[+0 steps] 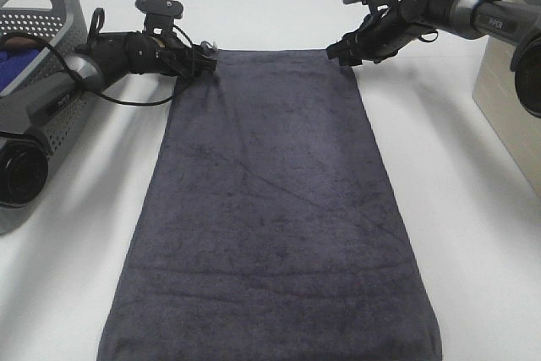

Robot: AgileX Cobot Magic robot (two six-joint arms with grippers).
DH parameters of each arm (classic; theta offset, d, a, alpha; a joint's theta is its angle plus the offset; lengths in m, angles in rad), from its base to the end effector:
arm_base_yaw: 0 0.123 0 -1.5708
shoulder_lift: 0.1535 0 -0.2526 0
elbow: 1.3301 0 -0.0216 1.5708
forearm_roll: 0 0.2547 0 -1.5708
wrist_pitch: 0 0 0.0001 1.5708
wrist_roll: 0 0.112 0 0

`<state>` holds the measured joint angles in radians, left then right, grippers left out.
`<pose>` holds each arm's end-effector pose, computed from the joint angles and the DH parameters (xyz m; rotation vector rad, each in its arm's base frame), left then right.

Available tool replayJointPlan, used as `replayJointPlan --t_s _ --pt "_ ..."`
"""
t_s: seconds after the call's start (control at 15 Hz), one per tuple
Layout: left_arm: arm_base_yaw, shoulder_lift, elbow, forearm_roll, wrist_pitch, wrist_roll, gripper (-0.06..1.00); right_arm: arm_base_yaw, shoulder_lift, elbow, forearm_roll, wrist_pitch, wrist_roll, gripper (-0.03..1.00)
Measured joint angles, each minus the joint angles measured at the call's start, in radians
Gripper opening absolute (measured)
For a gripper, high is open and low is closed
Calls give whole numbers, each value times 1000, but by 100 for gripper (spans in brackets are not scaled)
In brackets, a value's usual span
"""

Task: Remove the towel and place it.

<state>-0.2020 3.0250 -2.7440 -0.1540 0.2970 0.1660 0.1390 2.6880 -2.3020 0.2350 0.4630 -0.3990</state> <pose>0.5920 -0.1264 0.0333 0.2546 2.0458 -0.1597 0.5653 0.0909 0.0673 -0.4291 2.2784 0.0961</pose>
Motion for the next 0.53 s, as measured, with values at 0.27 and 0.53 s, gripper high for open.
replayJointPlan --t_s 0.27,0.53 --pt "0 -30 0 -19 17 -2 63 0 -13 0 0 23 0 50" --pt "-4 -116 0 -81 99 -3 63 0 -122 0 1 65 7 50"
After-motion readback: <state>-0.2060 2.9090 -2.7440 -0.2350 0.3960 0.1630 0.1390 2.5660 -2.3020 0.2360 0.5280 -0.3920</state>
